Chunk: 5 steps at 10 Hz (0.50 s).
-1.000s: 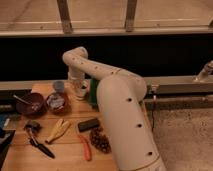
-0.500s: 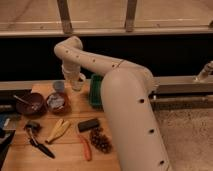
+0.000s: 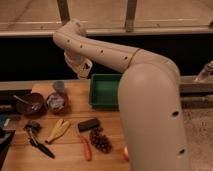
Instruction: Stack cups into tray
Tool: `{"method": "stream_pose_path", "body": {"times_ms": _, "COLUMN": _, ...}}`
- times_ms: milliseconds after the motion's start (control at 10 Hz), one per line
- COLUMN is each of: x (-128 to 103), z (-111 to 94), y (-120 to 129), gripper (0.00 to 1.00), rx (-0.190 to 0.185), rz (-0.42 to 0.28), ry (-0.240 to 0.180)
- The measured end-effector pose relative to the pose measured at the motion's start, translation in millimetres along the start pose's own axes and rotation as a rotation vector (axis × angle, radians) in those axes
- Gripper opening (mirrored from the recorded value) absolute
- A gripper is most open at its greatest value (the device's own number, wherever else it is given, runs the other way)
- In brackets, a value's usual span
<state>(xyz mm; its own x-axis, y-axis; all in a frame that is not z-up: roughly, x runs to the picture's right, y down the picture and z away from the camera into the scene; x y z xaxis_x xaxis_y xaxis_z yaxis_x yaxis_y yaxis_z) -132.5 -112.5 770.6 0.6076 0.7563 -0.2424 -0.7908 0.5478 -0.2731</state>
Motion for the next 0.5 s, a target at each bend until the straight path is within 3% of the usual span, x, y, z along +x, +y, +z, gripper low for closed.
{"method": "stream_pose_path", "body": {"times_ms": 100, "x": 17, "z": -9, "y": -38, "gripper": 0.11, "rx": 0.037, "rz": 0.060, "ry": 0.003}}
{"method": "stream_pose_path", "body": {"times_ms": 300, "x": 45, "z": -10, "y": -81, "gripper": 0.11, "rx": 0.071, "rz": 0.143, "ry": 0.025}}
{"method": "stream_pose_path", "body": {"times_ms": 500, "x": 86, "z": 4, "y": -129, "gripper": 0.11, "rx": 0.090, "rz": 0.263, "ry": 0.072}}
